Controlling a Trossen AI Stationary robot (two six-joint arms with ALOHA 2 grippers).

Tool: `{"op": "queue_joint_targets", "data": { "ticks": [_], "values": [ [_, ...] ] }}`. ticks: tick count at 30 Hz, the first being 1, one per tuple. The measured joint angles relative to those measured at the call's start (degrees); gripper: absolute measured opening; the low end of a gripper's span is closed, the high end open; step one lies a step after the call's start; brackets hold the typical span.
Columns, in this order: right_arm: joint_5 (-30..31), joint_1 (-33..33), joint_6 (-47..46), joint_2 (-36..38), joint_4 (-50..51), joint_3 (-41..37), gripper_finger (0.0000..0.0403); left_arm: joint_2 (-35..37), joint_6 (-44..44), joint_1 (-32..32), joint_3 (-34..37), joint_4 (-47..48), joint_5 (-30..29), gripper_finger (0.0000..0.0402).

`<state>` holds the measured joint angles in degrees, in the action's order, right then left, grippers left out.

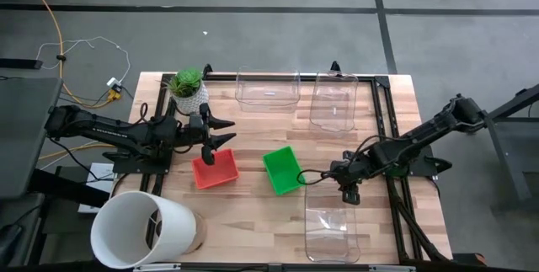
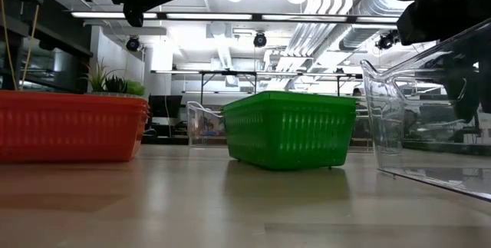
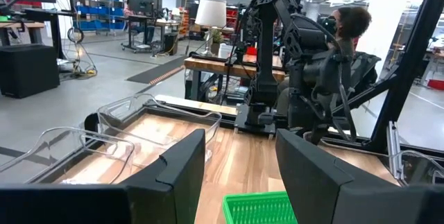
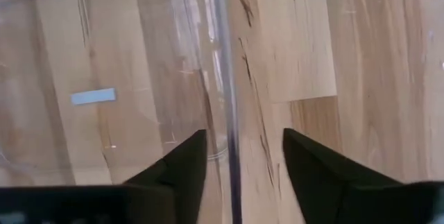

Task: Stack baskets by color
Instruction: Stack the bottom transparent bin on top of the top right transparent bin

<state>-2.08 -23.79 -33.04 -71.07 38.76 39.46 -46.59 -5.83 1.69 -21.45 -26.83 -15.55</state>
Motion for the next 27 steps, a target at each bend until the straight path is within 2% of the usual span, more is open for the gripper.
{"op": "queue_joint_targets", "data": {
  "ticks": [3,6,8,11,14,17,20,23,27],
  "values": [
    [-0.47,0.00,0.93,0.26,0.30,0.00,0.0116,0.00,0.01,0.00,0.00,0.00,-0.01,0.0163],
    [-2.49,0.00,2.48,0.28,1.33,0.45,0.0040,0.00,0.01,0.00,0.00,0.00,0.00,0.0163],
    [-3.59,0.04,3.52,0.27,2.68,1.36,0.0011,0.00,0.01,0.00,0.00,0.00,0.00,0.0163],
    [-5.46,0.00,3.96,0.26,5.48,4.38,0.0020,-0.01,0.01,-0.01,0.00,-0.01,-0.02,0.0163],
    [-6.86,0.00,5.79,0.24,10.52,8.54,0.0008,0.00,0.01,0.00,0.00,-0.01,-0.02,0.0163],
    [-8.39,0.00,7.26,0.77,13.54,15.17,0.0006,0.00,0.01,-0.02,0.00,-0.02,-0.02,0.0163],
    [-7.00,0.21,10.28,1.27,17.24,22.57,0.0002,0.00,0.01,-0.01,0.00,-0.02,-0.02,0.0163],
    [-1.28,0.95,14.98,1.38,22.02,31.47,0.0002,0.00,0.01,0.00,0.00,-0.02,-0.02,0.0163],
    [12.39,4.26,21.22,1.42,31.97,40.74,0.0000,0.00,0.01,-0.02,0.00,0.00,-0.02,0.0163]
  ]
}}
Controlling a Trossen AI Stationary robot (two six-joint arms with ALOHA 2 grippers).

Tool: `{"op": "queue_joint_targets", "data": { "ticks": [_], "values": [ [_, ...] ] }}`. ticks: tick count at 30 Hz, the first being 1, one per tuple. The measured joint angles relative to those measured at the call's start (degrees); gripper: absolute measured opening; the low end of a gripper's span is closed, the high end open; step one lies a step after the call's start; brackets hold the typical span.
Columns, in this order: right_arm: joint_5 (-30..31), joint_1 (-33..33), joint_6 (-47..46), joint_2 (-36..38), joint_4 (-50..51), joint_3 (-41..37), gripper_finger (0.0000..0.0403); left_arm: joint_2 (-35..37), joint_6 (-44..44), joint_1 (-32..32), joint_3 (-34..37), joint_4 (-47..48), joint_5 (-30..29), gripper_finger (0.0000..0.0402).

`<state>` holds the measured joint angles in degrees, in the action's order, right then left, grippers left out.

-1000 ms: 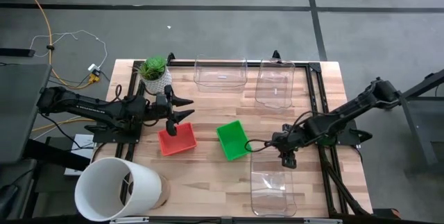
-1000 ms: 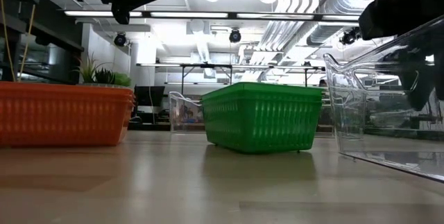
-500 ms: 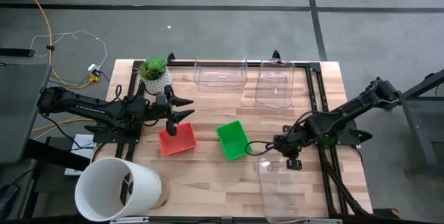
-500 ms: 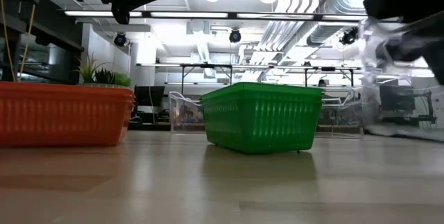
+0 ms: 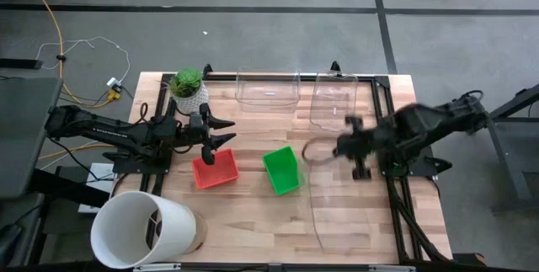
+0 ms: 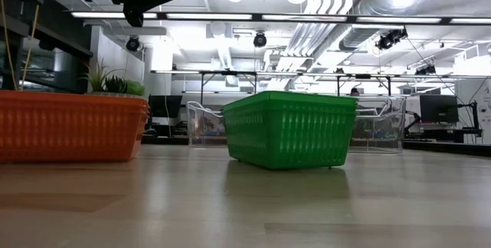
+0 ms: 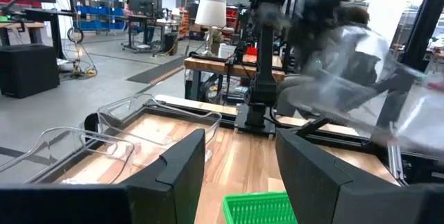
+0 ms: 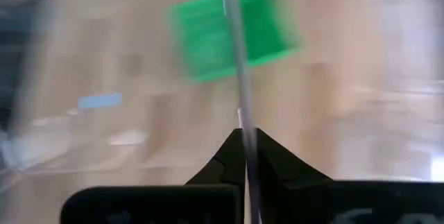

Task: Stack baskets by color
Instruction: Stack the bottom transparent bin on top of the top right transparent bin

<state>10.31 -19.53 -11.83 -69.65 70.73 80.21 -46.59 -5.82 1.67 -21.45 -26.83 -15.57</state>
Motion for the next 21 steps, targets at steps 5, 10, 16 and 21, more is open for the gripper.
{"op": "queue_joint_targets", "data": {
  "ticks": [5,10,16,21],
  "values": [
    [11.28,9.35,9.65,0.02,4.69,5.89,0.0000,0.00,0.00,0.02,0.00,0.00,0.00,0.0163],
    [11.77,23.34,20.20,-0.01,4.07,7.72,0.0000,0.00,0.00,0.02,0.00,0.00,0.00,0.0163],
    [12.68,38.69,30.29,-0.08,1.46,12.63,0.0000,0.00,0.00,0.00,0.00,0.00,-0.01,0.0163],
    [12.66,48.91,36.56,-2.49,1.61,17.17,0.0000,0.00,0.00,0.01,0.00,0.00,-0.08,0.0163]
  ]
}}
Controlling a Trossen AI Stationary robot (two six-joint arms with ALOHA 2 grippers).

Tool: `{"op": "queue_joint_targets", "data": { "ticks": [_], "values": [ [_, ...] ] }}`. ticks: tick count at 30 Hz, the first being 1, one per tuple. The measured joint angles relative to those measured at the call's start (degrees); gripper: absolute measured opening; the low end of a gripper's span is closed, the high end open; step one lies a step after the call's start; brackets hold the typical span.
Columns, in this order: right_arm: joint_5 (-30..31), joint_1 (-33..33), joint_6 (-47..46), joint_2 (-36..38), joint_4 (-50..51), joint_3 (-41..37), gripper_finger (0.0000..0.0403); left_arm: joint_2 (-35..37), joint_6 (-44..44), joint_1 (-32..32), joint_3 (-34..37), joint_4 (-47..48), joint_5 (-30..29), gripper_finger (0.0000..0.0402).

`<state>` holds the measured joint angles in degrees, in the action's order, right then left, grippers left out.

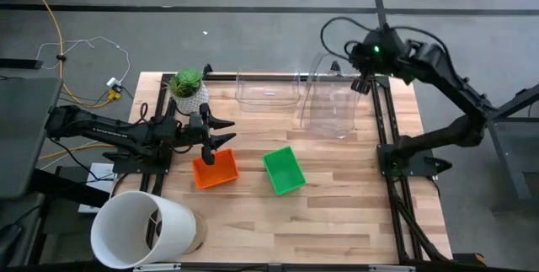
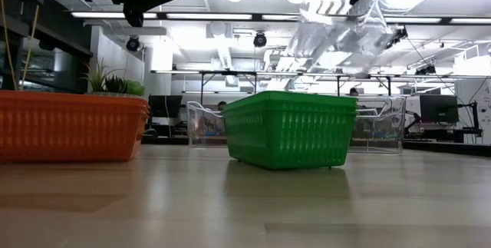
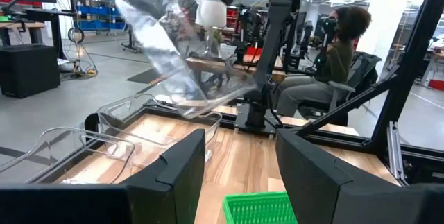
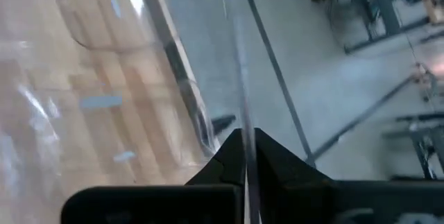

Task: Stack baskets by color
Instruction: Stack the bottom transparent bin on top of the top right transparent bin

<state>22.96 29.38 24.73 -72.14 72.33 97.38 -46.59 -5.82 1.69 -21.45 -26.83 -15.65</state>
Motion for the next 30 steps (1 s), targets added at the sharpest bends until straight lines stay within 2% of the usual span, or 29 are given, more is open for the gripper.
{"op": "queue_joint_targets", "data": {
  "ticks": [9,14,24,30],
  "values": [
    [-5.37,10.68,8.02,-9.35,2.49,1.99,0.0000,0.00,-0.07,0.00,0.00,-0.02,-0.12,0.0163],
    [-5.67,15.01,10.06,-13.64,4.05,1.99,0.0000,-0.02,-0.04,0.00,0.00,0.00,-0.06,0.0163],
    [-17.28,21.16,10.25,-15.71,5.96,1.99,0.0000,-0.02,-0.02,-0.01,0.00,0.00,0.01,0.0163],
    [-18.46,22.71,9.77,-17.10,5.66,-0.76,0.0000,0.00,-0.02,-0.01,0.00,0.23,0.04,0.0163]
  ]
}}
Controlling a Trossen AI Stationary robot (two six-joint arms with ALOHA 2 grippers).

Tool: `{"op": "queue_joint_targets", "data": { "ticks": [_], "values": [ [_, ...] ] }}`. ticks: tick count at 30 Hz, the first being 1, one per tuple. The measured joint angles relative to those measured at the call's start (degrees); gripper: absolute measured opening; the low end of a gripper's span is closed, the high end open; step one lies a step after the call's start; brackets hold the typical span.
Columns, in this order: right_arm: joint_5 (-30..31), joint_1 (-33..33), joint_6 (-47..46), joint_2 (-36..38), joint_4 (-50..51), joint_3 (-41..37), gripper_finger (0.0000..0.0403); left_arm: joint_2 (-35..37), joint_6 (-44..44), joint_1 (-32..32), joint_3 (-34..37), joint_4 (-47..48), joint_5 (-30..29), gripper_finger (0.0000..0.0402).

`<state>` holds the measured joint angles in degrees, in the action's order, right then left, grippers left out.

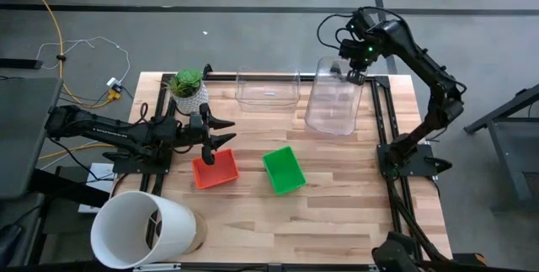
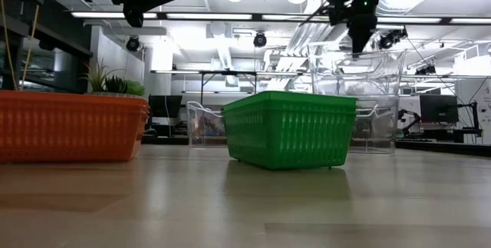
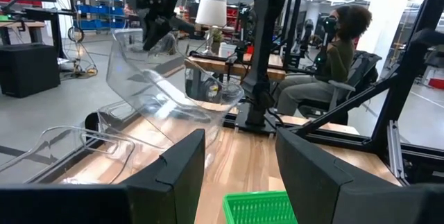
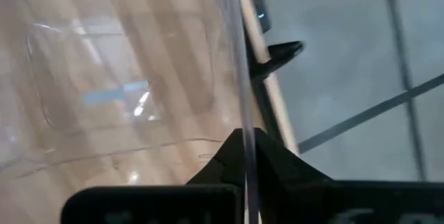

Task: Stack baskets by color
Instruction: Stack the bottom transparent bin on top of the top right transparent bin

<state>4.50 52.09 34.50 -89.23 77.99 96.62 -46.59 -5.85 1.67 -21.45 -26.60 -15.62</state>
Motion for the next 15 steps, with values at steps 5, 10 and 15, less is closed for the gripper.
{"op": "queue_joint_targets", "data": {
  "ticks": [5,10,15],
  "values": [
    [-0.66,0.18,0.15,-0.78,-0.94,-4.20,0.0000,0.00,0.00,0.02,0.00,0.23,0.00,0.0163],
    [-1.86,0.68,0.44,-0.78,-4.14,-9.12,0.0000,0.00,0.00,0.00,0.00,0.23,0.00,0.0163],
    [-2.16,1.19,0.48,-0.77,-5.96,-13.98,0.0000,0.00,0.00,0.02,0.00,0.21,0.00,0.0163]
  ]
}}
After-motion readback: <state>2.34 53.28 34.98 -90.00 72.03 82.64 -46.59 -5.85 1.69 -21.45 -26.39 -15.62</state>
